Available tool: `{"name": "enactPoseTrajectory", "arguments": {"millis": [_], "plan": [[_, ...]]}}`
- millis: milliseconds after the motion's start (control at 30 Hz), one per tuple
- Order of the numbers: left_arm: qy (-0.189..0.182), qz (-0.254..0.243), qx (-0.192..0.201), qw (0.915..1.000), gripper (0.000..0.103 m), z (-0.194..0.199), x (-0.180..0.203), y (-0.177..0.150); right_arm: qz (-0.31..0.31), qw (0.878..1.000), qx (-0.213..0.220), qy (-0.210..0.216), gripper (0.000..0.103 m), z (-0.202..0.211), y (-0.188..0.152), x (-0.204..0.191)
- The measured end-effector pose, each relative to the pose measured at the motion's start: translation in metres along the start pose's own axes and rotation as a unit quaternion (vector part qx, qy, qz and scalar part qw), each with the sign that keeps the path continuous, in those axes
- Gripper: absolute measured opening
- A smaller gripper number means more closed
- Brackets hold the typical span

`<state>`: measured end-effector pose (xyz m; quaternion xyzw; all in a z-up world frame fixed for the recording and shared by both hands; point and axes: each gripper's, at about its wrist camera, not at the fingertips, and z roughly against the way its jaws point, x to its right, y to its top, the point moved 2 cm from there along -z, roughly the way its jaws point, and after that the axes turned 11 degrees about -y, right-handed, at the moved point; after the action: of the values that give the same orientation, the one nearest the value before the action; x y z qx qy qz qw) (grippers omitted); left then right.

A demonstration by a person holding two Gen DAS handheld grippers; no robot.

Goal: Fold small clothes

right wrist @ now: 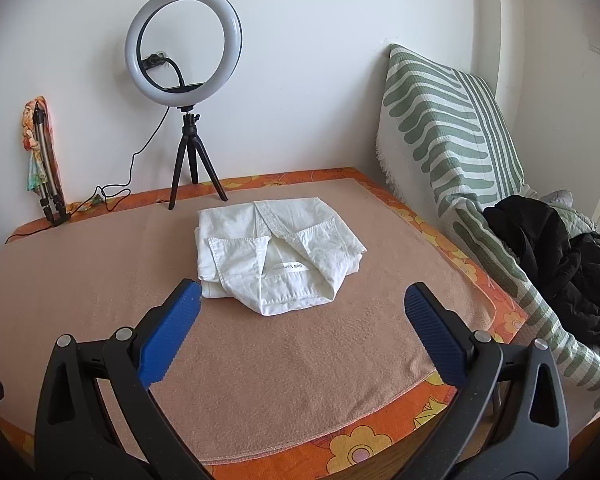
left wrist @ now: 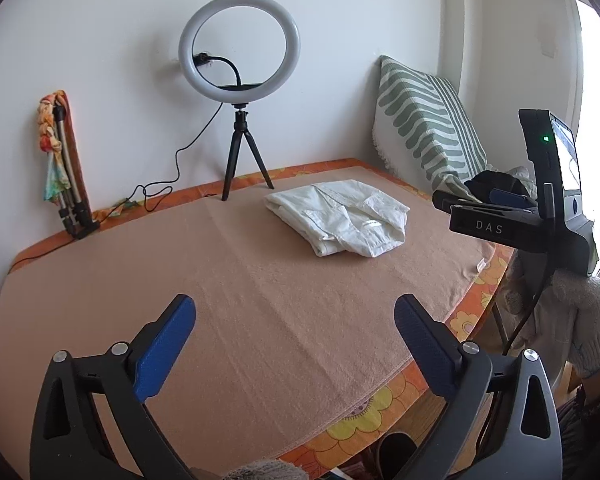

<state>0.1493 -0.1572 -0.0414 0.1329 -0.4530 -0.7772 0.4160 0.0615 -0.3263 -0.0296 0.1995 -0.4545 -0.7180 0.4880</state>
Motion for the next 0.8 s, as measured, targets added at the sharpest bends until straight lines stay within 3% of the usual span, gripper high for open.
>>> {"name": "enactPoseTrajectory", "arguments": {"millis": [800], "plan": [[0.016,-0.007,0.005,0.9998,0.100,0.008,0.001,-0.002,-0.002,1.000,0.012,0.006,0.103,0.012,-0.001,-0.006]]}}
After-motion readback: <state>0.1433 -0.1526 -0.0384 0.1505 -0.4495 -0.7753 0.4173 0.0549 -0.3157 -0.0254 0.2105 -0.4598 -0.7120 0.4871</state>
